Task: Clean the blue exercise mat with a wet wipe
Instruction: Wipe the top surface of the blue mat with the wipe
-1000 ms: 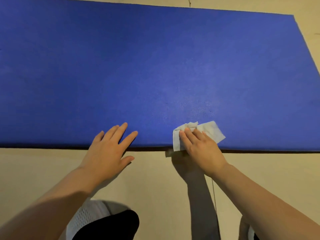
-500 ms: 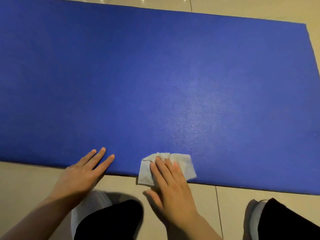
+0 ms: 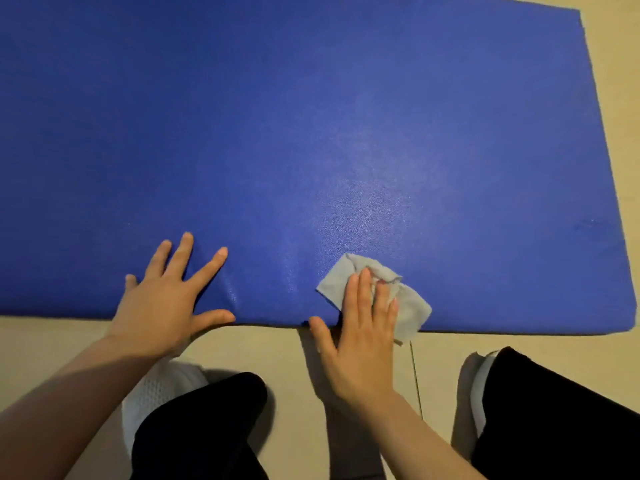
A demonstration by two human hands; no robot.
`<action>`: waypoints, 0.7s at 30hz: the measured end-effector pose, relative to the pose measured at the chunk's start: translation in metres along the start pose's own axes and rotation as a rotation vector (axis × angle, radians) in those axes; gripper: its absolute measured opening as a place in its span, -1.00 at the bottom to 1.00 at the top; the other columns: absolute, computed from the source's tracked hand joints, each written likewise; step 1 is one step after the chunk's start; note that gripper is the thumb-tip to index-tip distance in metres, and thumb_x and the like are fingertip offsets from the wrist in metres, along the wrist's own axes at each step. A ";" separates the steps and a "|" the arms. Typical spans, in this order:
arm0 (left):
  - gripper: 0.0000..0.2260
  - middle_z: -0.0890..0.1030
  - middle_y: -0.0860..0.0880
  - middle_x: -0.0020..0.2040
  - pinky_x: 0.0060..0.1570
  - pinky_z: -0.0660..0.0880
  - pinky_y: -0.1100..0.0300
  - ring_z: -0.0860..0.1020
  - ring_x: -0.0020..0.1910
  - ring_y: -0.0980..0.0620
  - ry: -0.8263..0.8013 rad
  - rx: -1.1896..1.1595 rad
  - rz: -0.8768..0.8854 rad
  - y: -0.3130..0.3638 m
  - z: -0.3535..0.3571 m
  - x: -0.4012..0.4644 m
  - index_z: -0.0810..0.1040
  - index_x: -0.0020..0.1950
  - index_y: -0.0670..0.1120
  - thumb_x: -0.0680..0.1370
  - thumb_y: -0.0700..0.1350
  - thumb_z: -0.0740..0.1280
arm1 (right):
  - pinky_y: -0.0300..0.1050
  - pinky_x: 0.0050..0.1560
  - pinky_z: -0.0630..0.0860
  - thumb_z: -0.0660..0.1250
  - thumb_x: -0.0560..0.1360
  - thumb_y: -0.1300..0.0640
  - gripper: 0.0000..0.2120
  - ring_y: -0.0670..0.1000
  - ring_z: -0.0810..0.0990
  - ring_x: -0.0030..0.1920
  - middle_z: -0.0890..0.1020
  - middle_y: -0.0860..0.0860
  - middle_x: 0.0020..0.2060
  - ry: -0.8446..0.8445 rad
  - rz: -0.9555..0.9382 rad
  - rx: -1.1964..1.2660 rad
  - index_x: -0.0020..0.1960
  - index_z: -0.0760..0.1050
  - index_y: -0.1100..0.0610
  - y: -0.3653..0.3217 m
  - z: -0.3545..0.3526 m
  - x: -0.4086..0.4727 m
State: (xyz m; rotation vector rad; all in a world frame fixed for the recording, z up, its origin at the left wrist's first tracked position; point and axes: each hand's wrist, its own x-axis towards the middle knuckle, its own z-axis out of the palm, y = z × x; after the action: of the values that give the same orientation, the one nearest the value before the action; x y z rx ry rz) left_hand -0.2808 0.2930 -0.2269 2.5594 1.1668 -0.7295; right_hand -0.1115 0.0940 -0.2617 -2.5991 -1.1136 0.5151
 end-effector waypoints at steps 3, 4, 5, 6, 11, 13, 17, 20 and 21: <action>-0.12 -0.18 -0.08 0.60 0.21 0.46 -0.03 -0.07 0.57 -0.16 -0.099 0.196 -0.015 0.013 -0.021 0.004 -0.31 0.54 0.24 0.35 0.52 0.00 | 0.04 0.54 -0.22 -0.04 0.58 -0.34 -0.22 0.12 -0.11 0.58 0.05 0.03 0.59 -0.073 -0.192 0.023 0.59 0.06 0.17 -0.034 0.015 -0.004; -0.12 -0.16 -0.09 0.60 0.17 0.49 0.01 -0.04 0.57 -0.17 -0.117 0.231 -0.007 0.016 -0.025 0.005 -0.28 0.55 0.22 0.37 0.52 0.02 | 0.06 0.54 -0.19 0.01 0.58 -0.32 -0.24 0.12 -0.10 0.58 0.08 0.03 0.58 -0.086 -0.247 0.019 0.58 0.09 0.17 -0.036 0.017 -0.002; -0.12 -0.15 -0.10 0.60 0.14 0.51 0.02 -0.03 0.57 -0.18 -0.129 0.237 -0.006 0.019 -0.027 0.005 -0.26 0.55 0.21 0.38 0.51 0.05 | 0.07 0.54 -0.14 0.06 0.57 -0.28 -0.27 0.11 -0.06 0.58 0.11 0.03 0.58 -0.099 -0.326 0.008 0.57 0.14 0.17 -0.032 0.017 0.001; -0.12 -0.15 -0.11 0.60 0.12 0.52 0.02 -0.03 0.57 -0.19 -0.136 0.229 -0.011 0.019 -0.028 0.006 -0.24 0.56 0.21 0.38 0.51 0.07 | 0.08 0.54 -0.08 0.11 0.57 -0.25 -0.31 0.10 0.00 0.58 0.15 0.02 0.57 -0.110 -0.423 -0.022 0.56 0.19 0.15 -0.022 0.014 0.005; -0.13 -0.21 -0.12 0.59 0.17 0.50 0.03 -0.09 0.57 -0.20 -0.147 0.174 -0.010 0.020 -0.030 0.006 -0.25 0.55 0.20 0.42 0.48 0.10 | 0.04 0.54 -0.08 0.01 0.60 -0.27 -0.38 0.12 0.11 0.55 0.13 -0.02 0.56 -0.012 -0.280 -0.167 0.55 0.21 0.02 0.065 -0.018 0.041; -0.14 -0.21 -0.13 0.59 0.16 0.50 0.03 -0.08 0.56 -0.22 -0.155 0.189 -0.007 0.021 -0.031 0.008 -0.25 0.56 0.19 0.43 0.47 0.11 | 0.00 0.52 -0.19 -0.06 0.59 -0.32 -0.34 0.15 0.08 0.55 0.08 -0.03 0.57 0.011 -0.128 -0.187 0.57 0.16 0.01 0.078 -0.029 0.052; -0.14 -0.20 -0.20 0.57 0.08 0.52 0.05 -0.04 0.55 -0.27 -0.177 0.283 -0.036 0.027 -0.028 0.009 -0.24 0.57 0.11 0.46 0.45 0.10 | 0.01 0.52 -0.32 -0.18 0.55 -0.39 -0.23 0.11 -0.08 0.58 0.01 -0.02 0.58 0.014 -0.021 -0.123 0.60 0.03 0.06 0.044 -0.023 0.054; -0.13 -0.19 -0.26 0.55 0.09 0.52 0.05 -0.01 0.54 -0.32 -0.207 0.271 -0.067 0.034 -0.029 0.013 -0.18 0.57 0.06 0.47 0.41 0.18 | 0.12 0.52 -0.15 0.00 0.55 -0.33 -0.25 0.21 0.04 0.55 0.16 0.05 0.56 -0.044 -0.258 -0.085 0.56 0.20 0.14 -0.002 -0.002 0.040; -0.14 -0.18 -0.29 0.55 0.11 0.51 0.04 0.00 0.53 -0.34 -0.223 0.245 -0.078 0.036 -0.031 0.015 -0.14 0.56 0.04 0.47 0.38 0.23 | 0.17 0.49 -0.08 0.06 0.54 -0.30 -0.29 0.23 0.12 0.53 0.23 0.06 0.54 -0.075 -0.375 -0.096 0.53 0.27 0.14 -0.015 0.003 0.035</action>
State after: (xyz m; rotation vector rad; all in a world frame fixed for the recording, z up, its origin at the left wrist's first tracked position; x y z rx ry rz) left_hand -0.2345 0.2912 -0.2084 2.5471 1.1723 -1.2107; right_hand -0.1003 0.1299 -0.2662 -2.3760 -1.6400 0.4836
